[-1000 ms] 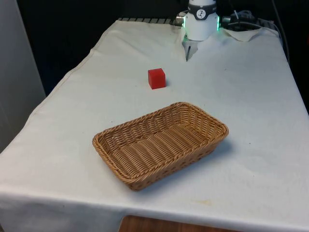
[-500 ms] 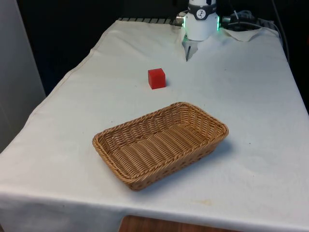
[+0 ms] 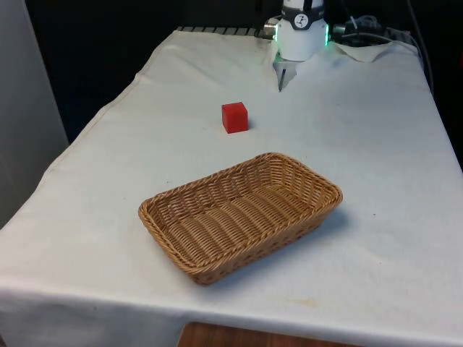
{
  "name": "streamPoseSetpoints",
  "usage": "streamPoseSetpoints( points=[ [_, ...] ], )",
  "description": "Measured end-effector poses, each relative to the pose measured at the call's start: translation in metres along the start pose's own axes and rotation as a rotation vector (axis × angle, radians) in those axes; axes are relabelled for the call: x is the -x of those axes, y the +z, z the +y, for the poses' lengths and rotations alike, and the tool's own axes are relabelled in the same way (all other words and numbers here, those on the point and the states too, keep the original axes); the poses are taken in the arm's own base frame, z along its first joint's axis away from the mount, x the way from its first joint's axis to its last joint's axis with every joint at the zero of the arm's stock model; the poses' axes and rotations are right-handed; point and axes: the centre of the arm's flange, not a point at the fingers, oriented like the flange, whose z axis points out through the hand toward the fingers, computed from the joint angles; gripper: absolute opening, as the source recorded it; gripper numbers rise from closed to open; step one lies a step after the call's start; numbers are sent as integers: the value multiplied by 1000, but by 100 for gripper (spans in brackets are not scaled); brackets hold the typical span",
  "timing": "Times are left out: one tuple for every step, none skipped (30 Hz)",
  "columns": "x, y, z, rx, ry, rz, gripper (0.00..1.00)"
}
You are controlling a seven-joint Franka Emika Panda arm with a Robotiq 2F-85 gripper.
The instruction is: Pick up the cube and place it into the basket.
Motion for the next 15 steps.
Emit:
streamPoseSetpoints(
  points=[
    [0,1,0,0,-6,2,100],
    [1,3,-1,1,-10,5,100],
    [1,4,-1,0,-15,6,100],
    [2,6,-1,1,-19,8,100],
    [2,7,-1,1,-22,11,100],
    [2,7,-1,1,-22,11,100],
    [3,10,-1,1,-33,14,100],
    [4,10,-1,2,-35,18,100],
    [5,12,-1,1,-40,18,100],
    [6,13,-2,1,-45,19,100],
    [6,13,-2,1,-45,19,100],
    [8,15,-2,1,-53,26,100],
    [8,15,-2,1,-53,26,100],
    [8,15,-2,1,-53,26,100],
    [11,17,-2,0,-59,28,100]
  ],
)
